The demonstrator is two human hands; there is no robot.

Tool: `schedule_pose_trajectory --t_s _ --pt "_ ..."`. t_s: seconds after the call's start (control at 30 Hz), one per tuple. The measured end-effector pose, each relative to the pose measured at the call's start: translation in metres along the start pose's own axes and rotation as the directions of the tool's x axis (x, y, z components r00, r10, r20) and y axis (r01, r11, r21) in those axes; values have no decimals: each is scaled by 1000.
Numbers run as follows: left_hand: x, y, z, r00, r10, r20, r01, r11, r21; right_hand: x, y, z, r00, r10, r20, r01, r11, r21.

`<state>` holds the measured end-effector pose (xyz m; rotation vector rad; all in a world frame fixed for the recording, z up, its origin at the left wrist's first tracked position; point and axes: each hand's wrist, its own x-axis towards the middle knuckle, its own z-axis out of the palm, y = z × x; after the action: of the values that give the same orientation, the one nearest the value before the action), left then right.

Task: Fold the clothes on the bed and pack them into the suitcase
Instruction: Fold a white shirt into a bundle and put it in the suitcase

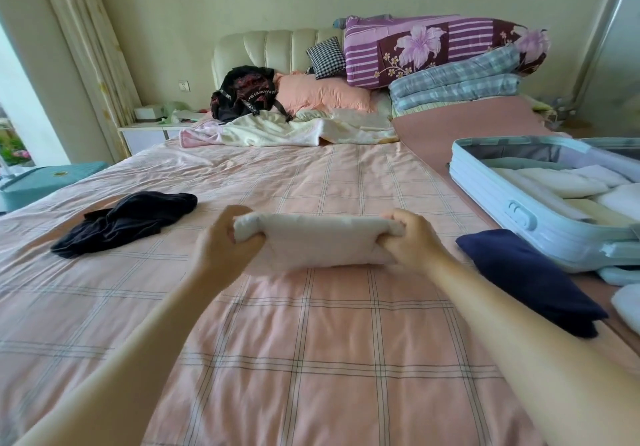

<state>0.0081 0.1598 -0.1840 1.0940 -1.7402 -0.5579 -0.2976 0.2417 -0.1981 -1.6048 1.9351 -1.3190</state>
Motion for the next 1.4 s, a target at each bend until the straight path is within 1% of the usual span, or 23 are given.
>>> schedule_pose_trajectory --t_s 0.07,0.13,0.2,0.27,0.37,0.4,0.43,0.47,0.5,0.57,0.6,0.63,0.67,0.73,0.77,0.83,0.93,1.03,1.1,1.2,1.27,1.33,1.4 --pt "4 17 -5 994 -111 -9 108 981 -162 1 -11 -8 991 86 -98 -60 969 239" --pt "9 24 -8 968 -248 29 248 942 -227 2 -19 -14 976 187 -115 -136 926 353" --pt "11 24 -8 937 -337 90 348 924 -160 2 -21 -14 963 262 -62 -232 923 307" --pt "6 20 -3 895 -417 162 433 898 -80 -1 -15 -9 952 306 -31 -295 938 180" --pt "-9 9 5 783 -557 278 560 825 76 -11 1 5 939 342 -42 -345 929 -138" --pt "-12 5 8 776 -571 268 533 821 205 -14 4 9 945 322 -58 -326 909 -259" --pt "-13 1 11 799 -551 241 445 811 379 -17 4 13 963 260 -67 -265 879 -397" --pt "-13 0 15 845 -492 208 316 775 547 -18 2 16 986 159 -51 -163 842 -515" --pt "-11 3 20 905 -383 185 176 734 656 -19 -4 19 1000 30 -8 -29 803 -595" --pt "-11 22 34 972 -122 202 -54 720 692 -20 -17 25 972 -194 134 235 759 -607" --pt "-12 32 42 969 -13 249 -156 746 647 -21 -20 29 949 -238 208 315 750 -581" --pt "-13 38 51 943 51 328 -243 779 578 -22 -19 33 933 -225 279 349 751 -561" --pt "-17 42 59 902 68 425 -305 799 519 -24 -15 37 925 -178 335 348 749 -564" --pt "-30 41 73 787 -28 617 -361 790 496 -28 -1 37 919 -11 395 281 720 -635" --pt "-36 37 77 733 -92 674 -383 763 521 -29 5 34 916 75 393 225 714 -663" --pt "-41 30 82 683 -179 709 -416 702 578 -28 12 28 914 191 359 113 729 -676" --pt "-36 35 87 688 -234 687 -400 667 628 -28 13 26 943 224 244 23 690 -724" --pt "-37 42 102 779 -67 623 -406 704 583 -34 6 23 967 252 27 -130 584 -801" --pt "-44 44 114 776 -7 631 -429 727 536 -36 1 21 964 266 -16 -174 584 -793" --pt "-53 41 126 720 -7 694 -494 697 520 -39 -4 20 965 262 28 -147 624 -768" --pt "-54 38 126 713 -6 701 -511 680 526 -40 -4 18 950 311 32 -201 686 -699" --pt "-52 38 121 716 -5 698 -488 711 506 -41 -5 16 945 325 32 -249 780 -574" --pt "-50 40 114 741 21 671 -416 799 434 -41 -11 14 953 302 29 -256 851 -458"
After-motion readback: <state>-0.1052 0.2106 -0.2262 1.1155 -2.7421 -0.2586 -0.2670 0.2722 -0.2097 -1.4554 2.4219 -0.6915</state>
